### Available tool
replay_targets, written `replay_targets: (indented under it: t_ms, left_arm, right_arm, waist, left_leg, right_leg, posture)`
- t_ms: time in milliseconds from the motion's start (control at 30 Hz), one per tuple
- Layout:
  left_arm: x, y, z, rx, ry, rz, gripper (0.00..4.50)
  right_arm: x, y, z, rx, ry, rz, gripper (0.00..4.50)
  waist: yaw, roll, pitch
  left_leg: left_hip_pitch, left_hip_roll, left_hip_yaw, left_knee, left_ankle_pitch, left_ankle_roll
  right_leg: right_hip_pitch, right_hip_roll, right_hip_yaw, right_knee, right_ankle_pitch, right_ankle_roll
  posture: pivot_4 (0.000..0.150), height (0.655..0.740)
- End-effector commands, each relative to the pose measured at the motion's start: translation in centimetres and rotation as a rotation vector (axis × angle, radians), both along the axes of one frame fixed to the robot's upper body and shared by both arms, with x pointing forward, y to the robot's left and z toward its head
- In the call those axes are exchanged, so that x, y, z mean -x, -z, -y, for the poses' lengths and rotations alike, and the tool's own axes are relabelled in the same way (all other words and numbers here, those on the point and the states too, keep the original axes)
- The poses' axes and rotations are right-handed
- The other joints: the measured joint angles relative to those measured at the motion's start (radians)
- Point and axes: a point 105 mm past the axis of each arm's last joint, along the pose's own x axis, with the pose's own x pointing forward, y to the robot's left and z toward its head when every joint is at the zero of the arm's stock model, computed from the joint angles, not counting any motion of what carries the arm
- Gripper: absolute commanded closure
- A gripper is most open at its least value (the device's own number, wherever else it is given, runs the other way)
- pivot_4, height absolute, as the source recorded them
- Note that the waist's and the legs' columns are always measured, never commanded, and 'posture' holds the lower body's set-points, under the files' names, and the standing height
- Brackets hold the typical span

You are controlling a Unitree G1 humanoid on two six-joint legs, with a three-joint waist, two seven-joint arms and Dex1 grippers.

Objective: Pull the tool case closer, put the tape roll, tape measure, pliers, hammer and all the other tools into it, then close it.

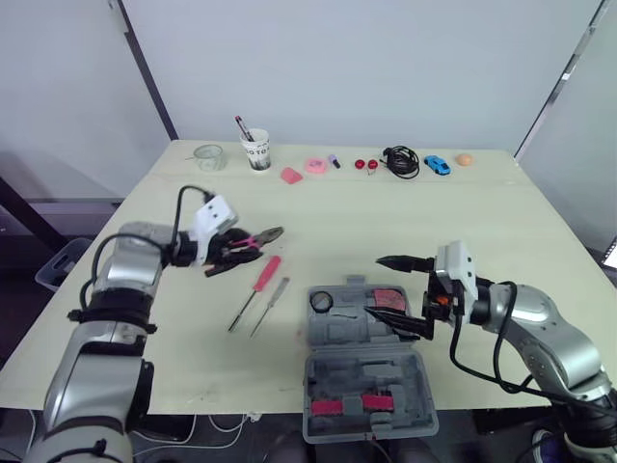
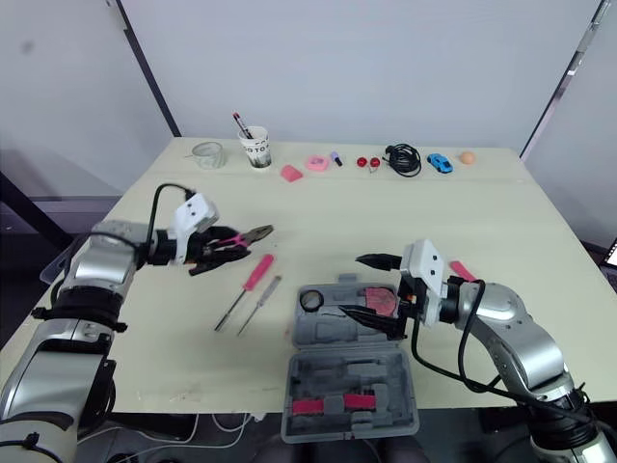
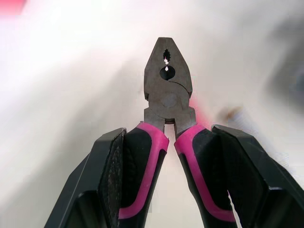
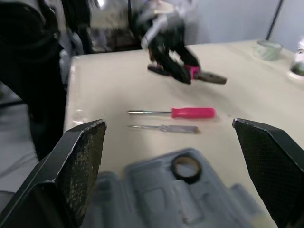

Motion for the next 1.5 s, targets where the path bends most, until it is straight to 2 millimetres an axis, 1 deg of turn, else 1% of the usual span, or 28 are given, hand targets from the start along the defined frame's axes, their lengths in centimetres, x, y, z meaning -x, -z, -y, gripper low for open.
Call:
replay_targets:
  t_ms: [33, 133, 167, 233, 300, 367, 433, 567, 633, 767, 833, 1000, 1033, 1067, 1100, 1233, 1267, 1300, 1500]
  left_arm:
    - [1.4, -1.2, 4.3, -0.002, 0.212, -0.033, 2.10]
    - [2.1, -1.3, 6.5, -0.019, 0.311, -0.052, 2.10]
    - [2.3, -1.3, 7.0, -0.025, 0.333, -0.057, 2.10]
    - [2.7, -1.4, 8.6, -0.028, 0.393, -0.062, 2.10]
    - [3.6, -1.3, 11.7, -0.027, 0.511, -0.081, 2.10]
    - [4.2, -1.1, 14.3, -0.019, 0.611, -0.090, 2.10]
    - [4.4, -0.9, 15.4, -0.014, 0.648, -0.099, 2.10]
    - [4.8, -0.6, 16.6, -0.026, 0.705, -0.119, 2.10]
    - [4.8, -0.5, 17.0, -0.031, 0.724, -0.121, 2.10]
    - [4.3, -0.9, 18.3, -0.010, 0.724, -0.104, 2.10]
    - [4.3, -0.7, 18.4, -0.024, 0.737, -0.106, 2.10]
    - [4.2, -0.5, 18.3, -0.029, 0.728, -0.106, 2.10]
    - [4.2, -0.5, 18.2, -0.031, 0.727, -0.107, 2.10]
    - [4.2, -0.4, 18.1, -0.033, 0.726, -0.107, 2.10]
    - [4.2, -0.4, 18.1, -0.037, 0.723, -0.106, 2.10]
    - [4.2, -0.4, 17.9, -0.043, 0.723, -0.105, 2.10]
    - [4.2, -0.3, 17.9, -0.042, 0.724, -0.106, 2.10]
    - [4.3, -0.3, 17.9, -0.042, 0.728, -0.109, 2.10]
    - [4.5, -0.2, 18.0, -0.042, 0.736, -0.109, 2.10]
  right_arm:
    - [-0.2, -0.9, -0.5, 0.052, 0.013, 0.030, 0.00]
    - [-0.6, -0.6, -0.6, 0.117, 0.027, 0.022, 0.00]
    - [-0.6, -0.5, -0.6, 0.139, 0.029, 0.022, 0.00]
    - [-1.6, 0.2, -0.2, 0.230, 0.086, -0.012, 0.00]
    - [-2.5, -0.1, -0.2, 0.293, 0.121, 0.000, 0.00]
    - [-2.7, -0.1, -0.3, 0.380, 0.115, -0.004, 0.00]
    - [-2.7, 0.2, -0.3, 0.427, 0.113, -0.037, 0.00]
    - [-2.9, 0.3, -0.7, 0.479, 0.109, -0.028, 0.00]
    - [-3.1, 0.4, -0.7, 0.518, 0.117, -0.030, 0.00]
    - [-3.5, 0.6, -0.9, 0.555, 0.117, -0.044, 0.00]
    - [-3.7, 0.8, -0.9, 0.586, 0.112, -0.036, 0.00]
    - [-3.7, 1.0, -1.1, 0.601, 0.098, -0.027, 0.00]
    - [-3.7, 1.0, -1.1, 0.601, 0.096, -0.026, 0.55]
    - [-3.7, 1.0, -1.2, 0.601, 0.094, -0.025, 0.78]
    - [-3.7, 1.0, -1.2, 0.602, 0.092, -0.021, 1.15]
    - [-3.7, 1.2, -1.2, 0.612, 0.087, -0.016, 2.93]
    - [-3.7, 1.3, -1.2, 0.615, 0.086, -0.014, 3.22]
    - [-3.7, 1.3, -1.2, 0.616, 0.086, -0.013, 3.43]
    - [-3.9, 1.4, -1.3, 0.615, 0.093, -0.004, 3.44]
  waist:
    - [-0.003, 0.000, 0.000]
    - [-0.004, 0.001, 0.001]
    - [-0.004, 0.001, 0.001]
    - [-0.004, 0.002, 0.001]
    - [-0.003, 0.002, 0.002]
    - [0.002, 0.004, 0.003]
    - [0.004, 0.004, 0.003]
    - [-0.011, 0.005, 0.003]
    - [-0.013, 0.006, 0.004]
    - [-0.011, 0.006, 0.004]
    - [-0.011, 0.006, 0.004]
    - [-0.012, 0.006, 0.004]
    - [-0.012, 0.006, 0.004]
    - [-0.012, 0.006, 0.004]
    - [-0.012, 0.006, 0.004]
    - [-0.011, 0.006, 0.004]
    - [-0.010, 0.006, 0.004]
    - [-0.010, 0.006, 0.004]
    - [-0.011, 0.006, 0.004]
  left_leg:
    - [0.000, 0.000, 0.000, 0.000, 0.000, 0.000]
    - [0.000, 0.000, 0.000, 0.000, 0.000, 0.000]
    - [0.000, 0.001, 0.000, 0.000, 0.000, 0.000]
    - [-0.001, 0.001, -0.001, 0.000, 0.000, 0.000]
    - [-0.001, 0.001, -0.001, 0.000, 0.000, 0.000]
    - [-0.001, 0.000, -0.001, 0.001, 0.000, 0.000]
    - [-0.003, -0.001, -0.003, 0.002, 0.000, 0.000]
    - [-0.004, -0.001, -0.004, 0.003, 0.000, 0.001]
    - [-0.004, 0.000, -0.005, 0.003, 0.000, 0.001]
    - [-0.005, 0.000, -0.007, 0.003, 0.000, 0.001]
    - [-0.005, 0.000, -0.007, 0.003, 0.000, 0.001]
    - [-0.005, 0.000, -0.006, 0.003, 0.000, 0.001]
    - [-0.005, 0.000, -0.007, 0.003, 0.000, 0.001]
    - [-0.005, 0.000, -0.006, 0.003, 0.000, 0.001]
    - [-0.005, 0.000, -0.006, 0.003, 0.000, 0.001]
    - [-0.005, 0.000, -0.006, 0.003, 0.000, 0.001]
    - [-0.005, 0.000, -0.006, 0.003, 0.000, 0.001]
    - [-0.005, 0.000, -0.006, 0.003, 0.000, 0.001]
    - [-0.005, 0.000, -0.006, 0.003, 0.000, 0.001]
  right_leg:
    - [0.000, 0.000, 0.000, 0.000, 0.002, 0.003]
    - [-0.001, 0.001, 0.000, 0.000, 0.002, 0.003]
    - [-0.001, 0.002, 0.000, 0.000, 0.002, 0.003]
    - [-0.001, 0.002, 0.000, 0.000, 0.002, 0.003]
    - [-0.001, 0.002, 0.000, 0.000, 0.002, 0.003]
    - [-0.002, 0.002, 0.001, 0.001, 0.002, 0.003]
    - [-0.001, 0.002, 0.001, 0.001, 0.001, 0.003]
    - [-0.001, 0.004, 0.004, 0.000, 0.002, 0.003]
    - [-0.002, 0.006, 0.004, 0.000, 0.002, 0.003]
    - [-0.002, 0.009, 0.005, 0.001, 0.002, 0.003]
    - [-0.002, 0.010, 0.007, 0.001, 0.002, 0.003]
    - [-0.002, 0.010, 0.008, 0.001, 0.002, 0.003]
    - [-0.002, 0.010, 0.008, 0.001, 0.002, 0.003]
    - [-0.002, 0.010, 0.008, 0.001, 0.002, 0.003]
    - [-0.002, 0.010, 0.008, 0.001, 0.002, 0.003]
    - [-0.002, 0.010, 0.008, 0.001, 0.002, 0.003]
    - [-0.002, 0.010, 0.008, 0.001, 0.002, 0.003]
    - [-0.002, 0.010, 0.008, 0.001, 0.002, 0.003]
    - [-0.002, 0.011, 0.008, 0.001, 0.002, 0.003]
  posture:
    - [0.150, 0.7400]
    - [0.150, 0.7400]
    - [0.150, 0.7400]
    - [0.150, 0.7400]
    - [0.150, 0.7400]
    - [0.150, 0.7400]
    - [0.150, 0.7400]
    - [0.150, 0.7400]
    - [0.150, 0.7400]
    - [0.150, 0.7400]
    - [0.150, 0.7400]
    - [0.150, 0.7400]
    - [0.150, 0.7400]
    - [0.150, 0.7400]
    - [0.150, 0.7400]
    - [0.150, 0.7400]
    - [0.150, 0.7400]
    - [0.150, 0.7400]
    - [0.150, 0.7400]
